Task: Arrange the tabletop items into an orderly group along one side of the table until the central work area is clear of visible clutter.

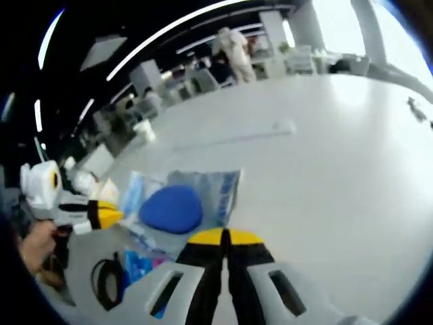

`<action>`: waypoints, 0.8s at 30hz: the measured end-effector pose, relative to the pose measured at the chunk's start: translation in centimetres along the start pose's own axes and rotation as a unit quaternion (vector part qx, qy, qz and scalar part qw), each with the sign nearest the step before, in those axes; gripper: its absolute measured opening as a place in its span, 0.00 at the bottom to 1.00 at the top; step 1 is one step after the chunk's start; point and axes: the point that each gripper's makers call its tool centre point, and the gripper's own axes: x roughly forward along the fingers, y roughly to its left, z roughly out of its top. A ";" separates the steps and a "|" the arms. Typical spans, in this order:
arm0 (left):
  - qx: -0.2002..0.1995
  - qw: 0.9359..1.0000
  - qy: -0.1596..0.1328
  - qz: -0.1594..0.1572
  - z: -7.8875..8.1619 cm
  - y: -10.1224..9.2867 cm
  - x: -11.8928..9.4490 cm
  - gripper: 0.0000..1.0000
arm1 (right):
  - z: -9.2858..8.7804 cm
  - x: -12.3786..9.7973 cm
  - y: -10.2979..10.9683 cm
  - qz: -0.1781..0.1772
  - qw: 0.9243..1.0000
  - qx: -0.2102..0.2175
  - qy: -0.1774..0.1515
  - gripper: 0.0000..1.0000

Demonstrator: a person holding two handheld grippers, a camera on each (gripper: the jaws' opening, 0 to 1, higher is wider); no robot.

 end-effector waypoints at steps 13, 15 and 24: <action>-0.026 1.000 0.001 0.016 -1.6 0.5 0.0 0.00 | -1.2 1.0 0.6 0.012 1.000 -0.004 0.016 0.00; -0.030 0.999 0.003 0.018 -1.8 0.5 -0.1 0.00 | -1.2 1.1 0.7 0.014 1.000 -0.005 0.018 0.00; -0.043 0.999 0.005 0.027 -2.8 0.5 0.0 0.01 | -1.7 1.4 0.7 0.014 1.000 -0.010 0.026 0.00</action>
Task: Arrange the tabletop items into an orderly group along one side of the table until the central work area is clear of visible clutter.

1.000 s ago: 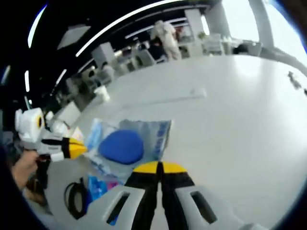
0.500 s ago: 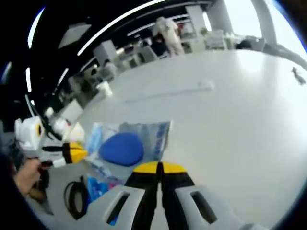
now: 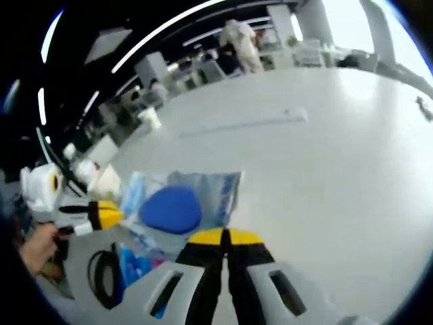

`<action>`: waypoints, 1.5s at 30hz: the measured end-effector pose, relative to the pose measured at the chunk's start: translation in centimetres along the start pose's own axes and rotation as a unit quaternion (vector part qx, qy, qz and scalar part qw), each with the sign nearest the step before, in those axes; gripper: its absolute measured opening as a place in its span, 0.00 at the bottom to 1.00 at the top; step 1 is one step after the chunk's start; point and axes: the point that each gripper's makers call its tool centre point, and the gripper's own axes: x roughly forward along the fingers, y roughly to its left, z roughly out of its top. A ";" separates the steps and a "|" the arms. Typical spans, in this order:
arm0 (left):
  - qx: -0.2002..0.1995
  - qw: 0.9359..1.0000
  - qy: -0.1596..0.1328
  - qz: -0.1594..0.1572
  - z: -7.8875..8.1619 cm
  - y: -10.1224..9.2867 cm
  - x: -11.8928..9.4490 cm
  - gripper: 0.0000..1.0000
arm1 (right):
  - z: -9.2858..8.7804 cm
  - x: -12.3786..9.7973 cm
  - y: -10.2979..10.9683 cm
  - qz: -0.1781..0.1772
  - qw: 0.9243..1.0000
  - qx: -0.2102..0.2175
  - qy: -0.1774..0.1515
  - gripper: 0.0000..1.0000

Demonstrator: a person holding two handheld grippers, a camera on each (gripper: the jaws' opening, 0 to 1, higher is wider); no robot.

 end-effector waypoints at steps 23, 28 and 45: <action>0.062 0.998 0.013 0.029 -0.8 -0.3 0.6 0.03 | -0.8 1.0 -1.2 -0.022 0.998 -0.059 0.011 0.00; 0.063 0.998 0.013 0.029 -0.9 -0.2 0.5 0.05 | -1.3 1.2 -1.0 -0.019 0.999 -0.029 0.022 0.04; 0.077 0.997 -0.021 0.009 1.2 -0.8 -1.2 0.21 | -0.3 -0.5 -1.1 -0.044 0.999 -0.009 -0.013 0.29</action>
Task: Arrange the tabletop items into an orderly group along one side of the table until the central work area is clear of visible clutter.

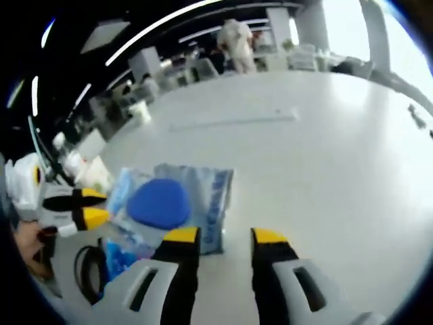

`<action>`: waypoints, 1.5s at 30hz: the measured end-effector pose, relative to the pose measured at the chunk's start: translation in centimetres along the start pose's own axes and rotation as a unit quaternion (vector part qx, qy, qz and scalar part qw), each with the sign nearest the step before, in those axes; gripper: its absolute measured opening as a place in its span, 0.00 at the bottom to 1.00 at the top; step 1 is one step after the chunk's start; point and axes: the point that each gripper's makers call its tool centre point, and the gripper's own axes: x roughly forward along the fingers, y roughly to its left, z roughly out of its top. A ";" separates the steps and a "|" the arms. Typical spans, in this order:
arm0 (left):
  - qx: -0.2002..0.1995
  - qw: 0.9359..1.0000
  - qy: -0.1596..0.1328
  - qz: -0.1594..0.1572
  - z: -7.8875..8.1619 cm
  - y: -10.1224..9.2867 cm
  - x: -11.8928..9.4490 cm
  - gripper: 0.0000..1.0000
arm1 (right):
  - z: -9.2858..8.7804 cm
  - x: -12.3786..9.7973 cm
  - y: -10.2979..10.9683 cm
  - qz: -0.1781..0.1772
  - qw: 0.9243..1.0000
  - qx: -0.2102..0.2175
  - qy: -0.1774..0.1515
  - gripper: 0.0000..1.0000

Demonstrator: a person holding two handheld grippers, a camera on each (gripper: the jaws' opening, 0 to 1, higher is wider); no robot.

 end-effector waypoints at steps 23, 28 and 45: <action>0.048 0.984 -0.090 -0.147 2.9 -5.6 -1.6 0.59 | -1.8 -4.7 5.0 0.038 0.999 -0.013 0.012 0.97; 0.053 0.980 -0.093 -0.170 3.0 -6.5 -1.5 0.66 | -3.2 -5.7 6.7 0.058 0.998 -0.017 0.026 0.99; 0.080 0.975 -0.078 -0.194 2.5 -8.0 -0.5 0.77 | -8.7 -8.5 9.2 0.059 0.996 0.012 0.070 0.94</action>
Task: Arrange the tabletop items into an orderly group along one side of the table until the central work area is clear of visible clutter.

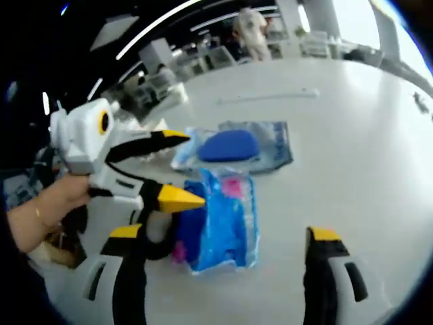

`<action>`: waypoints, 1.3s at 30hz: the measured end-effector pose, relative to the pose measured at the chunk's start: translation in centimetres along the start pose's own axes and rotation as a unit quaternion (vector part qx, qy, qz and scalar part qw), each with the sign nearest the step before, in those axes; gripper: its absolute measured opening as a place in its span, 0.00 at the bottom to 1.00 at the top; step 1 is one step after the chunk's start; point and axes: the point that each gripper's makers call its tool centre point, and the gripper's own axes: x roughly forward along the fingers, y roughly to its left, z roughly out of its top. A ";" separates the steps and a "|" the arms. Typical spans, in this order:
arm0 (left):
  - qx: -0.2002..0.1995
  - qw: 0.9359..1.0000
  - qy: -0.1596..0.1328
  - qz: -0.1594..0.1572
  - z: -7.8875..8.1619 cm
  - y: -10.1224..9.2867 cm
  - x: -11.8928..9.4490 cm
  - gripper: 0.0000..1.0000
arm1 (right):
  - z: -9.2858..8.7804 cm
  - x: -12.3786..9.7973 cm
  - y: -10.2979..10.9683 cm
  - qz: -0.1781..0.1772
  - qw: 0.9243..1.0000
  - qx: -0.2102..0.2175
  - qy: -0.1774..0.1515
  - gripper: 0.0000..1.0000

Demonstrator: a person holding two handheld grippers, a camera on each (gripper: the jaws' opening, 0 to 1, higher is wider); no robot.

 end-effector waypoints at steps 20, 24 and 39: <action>0.002 1.000 0.011 -0.003 -0.9 0.5 -0.2 0.43 | -3.8 0.3 2.1 -0.005 0.994 0.108 0.000 0.57; -0.003 1.000 0.014 -0.004 -1.2 0.5 -0.2 0.37 | -4.1 0.6 2.5 -0.003 0.991 0.133 0.000 0.44; -0.025 0.999 0.035 -0.010 -2.3 0.3 0.0 0.08 | -4.6 1.3 2.5 -0.007 0.978 0.209 -0.021 0.21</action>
